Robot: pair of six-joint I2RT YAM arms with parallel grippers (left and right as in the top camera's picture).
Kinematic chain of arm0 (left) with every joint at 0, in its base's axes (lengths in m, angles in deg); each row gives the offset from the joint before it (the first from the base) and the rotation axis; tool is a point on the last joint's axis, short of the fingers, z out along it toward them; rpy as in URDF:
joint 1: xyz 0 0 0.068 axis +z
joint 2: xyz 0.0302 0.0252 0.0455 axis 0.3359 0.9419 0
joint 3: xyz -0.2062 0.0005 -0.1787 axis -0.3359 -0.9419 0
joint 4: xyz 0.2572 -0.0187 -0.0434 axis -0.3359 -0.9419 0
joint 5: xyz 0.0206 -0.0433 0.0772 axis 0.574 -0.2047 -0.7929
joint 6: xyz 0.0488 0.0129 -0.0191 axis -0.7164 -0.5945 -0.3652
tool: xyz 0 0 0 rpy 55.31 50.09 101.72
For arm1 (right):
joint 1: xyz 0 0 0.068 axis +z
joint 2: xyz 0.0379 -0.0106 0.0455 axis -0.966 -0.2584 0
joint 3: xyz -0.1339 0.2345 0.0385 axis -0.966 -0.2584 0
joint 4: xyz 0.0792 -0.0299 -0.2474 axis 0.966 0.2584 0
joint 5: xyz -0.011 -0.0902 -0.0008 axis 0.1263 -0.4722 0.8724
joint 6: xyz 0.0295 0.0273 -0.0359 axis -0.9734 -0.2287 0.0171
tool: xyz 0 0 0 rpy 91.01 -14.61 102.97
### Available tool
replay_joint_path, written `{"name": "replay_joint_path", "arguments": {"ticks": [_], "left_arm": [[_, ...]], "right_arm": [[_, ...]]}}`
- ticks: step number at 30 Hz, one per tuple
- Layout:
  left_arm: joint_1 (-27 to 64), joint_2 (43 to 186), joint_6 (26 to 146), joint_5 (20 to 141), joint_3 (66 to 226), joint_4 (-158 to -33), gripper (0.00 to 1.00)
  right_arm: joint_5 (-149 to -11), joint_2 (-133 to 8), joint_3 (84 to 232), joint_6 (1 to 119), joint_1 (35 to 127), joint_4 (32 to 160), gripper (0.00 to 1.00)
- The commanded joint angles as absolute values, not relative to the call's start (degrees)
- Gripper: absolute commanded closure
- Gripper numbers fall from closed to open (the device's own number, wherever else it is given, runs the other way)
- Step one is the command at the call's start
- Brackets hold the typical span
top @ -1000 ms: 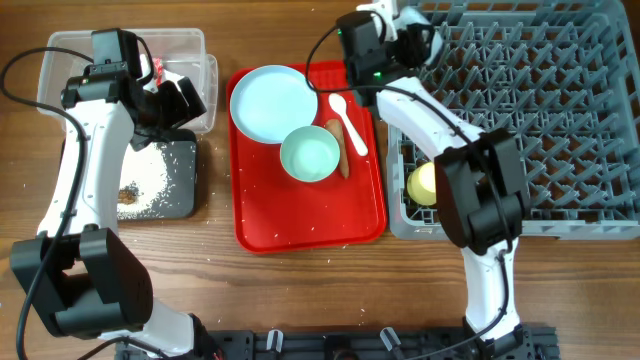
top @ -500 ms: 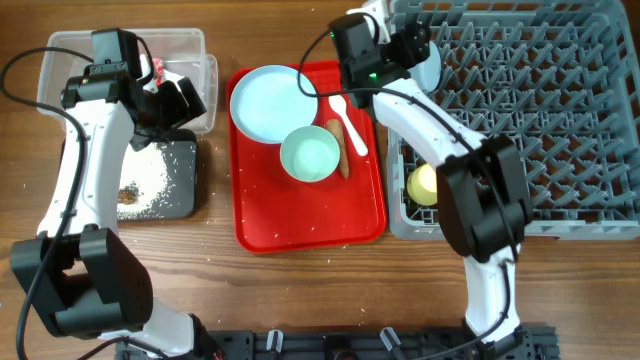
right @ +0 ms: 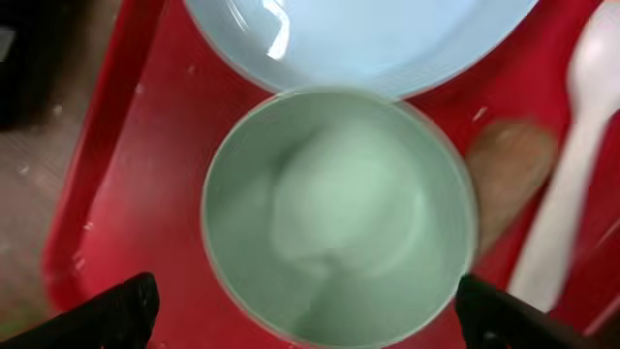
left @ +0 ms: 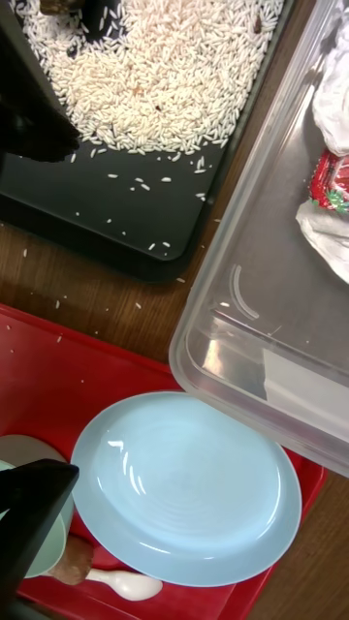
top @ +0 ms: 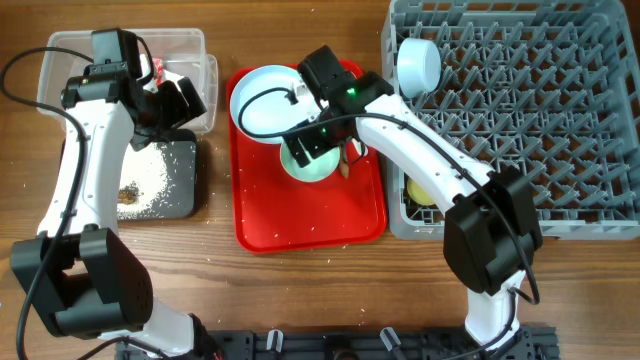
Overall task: Sort waste into correct bins and load items into the dishwasher rack
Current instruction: 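Reach the right gripper toward the green bowl on the red tray, then grasp the green bowl rim with the right gripper and lift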
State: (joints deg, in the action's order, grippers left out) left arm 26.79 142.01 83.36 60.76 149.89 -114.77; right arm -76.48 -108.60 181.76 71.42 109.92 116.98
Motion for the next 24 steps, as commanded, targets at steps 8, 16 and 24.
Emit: {"name": "replay_joint_path", "arguments": {"ticks": [8,16,24], "left_arm": [[27.05,140.83,83.25,61.46,151.03,-114.75,0.00],[27.05,140.83,83.25,61.44,151.03,-114.77,0.00],[27.05,140.83,83.25,61.46,151.03,-114.77,0.00]], "right_arm": [[-75.54,-108.29,181.67,58.29,104.61,119.38,0.00],[-86.06,-108.38,176.67,49.59,105.29,116.24,0.19],[-84.92,-108.38,170.05,47.77,105.51,111.19,0.38]]}}
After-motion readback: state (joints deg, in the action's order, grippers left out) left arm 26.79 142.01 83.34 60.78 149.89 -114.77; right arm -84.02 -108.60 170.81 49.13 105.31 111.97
